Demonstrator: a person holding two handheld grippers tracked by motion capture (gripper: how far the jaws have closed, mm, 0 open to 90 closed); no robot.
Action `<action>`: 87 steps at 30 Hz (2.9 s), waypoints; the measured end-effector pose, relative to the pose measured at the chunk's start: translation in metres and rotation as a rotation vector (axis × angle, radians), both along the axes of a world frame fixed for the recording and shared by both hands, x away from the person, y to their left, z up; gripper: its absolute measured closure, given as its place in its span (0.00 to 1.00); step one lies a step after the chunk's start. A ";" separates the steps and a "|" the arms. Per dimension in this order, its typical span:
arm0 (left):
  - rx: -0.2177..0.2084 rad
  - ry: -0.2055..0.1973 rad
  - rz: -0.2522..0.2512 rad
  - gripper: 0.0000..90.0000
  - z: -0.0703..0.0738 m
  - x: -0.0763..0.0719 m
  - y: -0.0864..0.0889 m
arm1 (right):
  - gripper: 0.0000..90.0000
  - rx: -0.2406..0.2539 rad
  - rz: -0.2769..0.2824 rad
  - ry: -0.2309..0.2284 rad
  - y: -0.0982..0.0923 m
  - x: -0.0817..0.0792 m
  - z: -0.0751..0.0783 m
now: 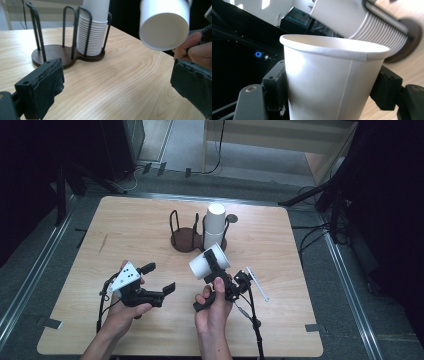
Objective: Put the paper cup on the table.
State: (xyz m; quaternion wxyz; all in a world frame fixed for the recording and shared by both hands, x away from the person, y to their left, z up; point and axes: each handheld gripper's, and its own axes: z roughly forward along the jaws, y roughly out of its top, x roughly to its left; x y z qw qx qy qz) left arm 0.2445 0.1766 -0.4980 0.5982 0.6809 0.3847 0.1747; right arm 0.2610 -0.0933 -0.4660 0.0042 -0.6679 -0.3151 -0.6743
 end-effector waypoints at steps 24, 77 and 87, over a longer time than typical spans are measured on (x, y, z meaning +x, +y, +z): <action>-0.010 0.045 0.072 0.00 -0.004 0.004 0.030 | 0.30 -0.343 -0.075 -0.143 -0.025 -0.004 0.010; 0.074 0.159 0.367 0.00 -0.045 -0.026 0.130 | 0.31 -0.804 -0.157 -0.402 -0.055 0.041 0.005; 0.077 0.188 0.415 0.00 -0.052 -0.034 0.154 | 0.31 -0.884 -0.157 -0.418 -0.067 0.056 -0.003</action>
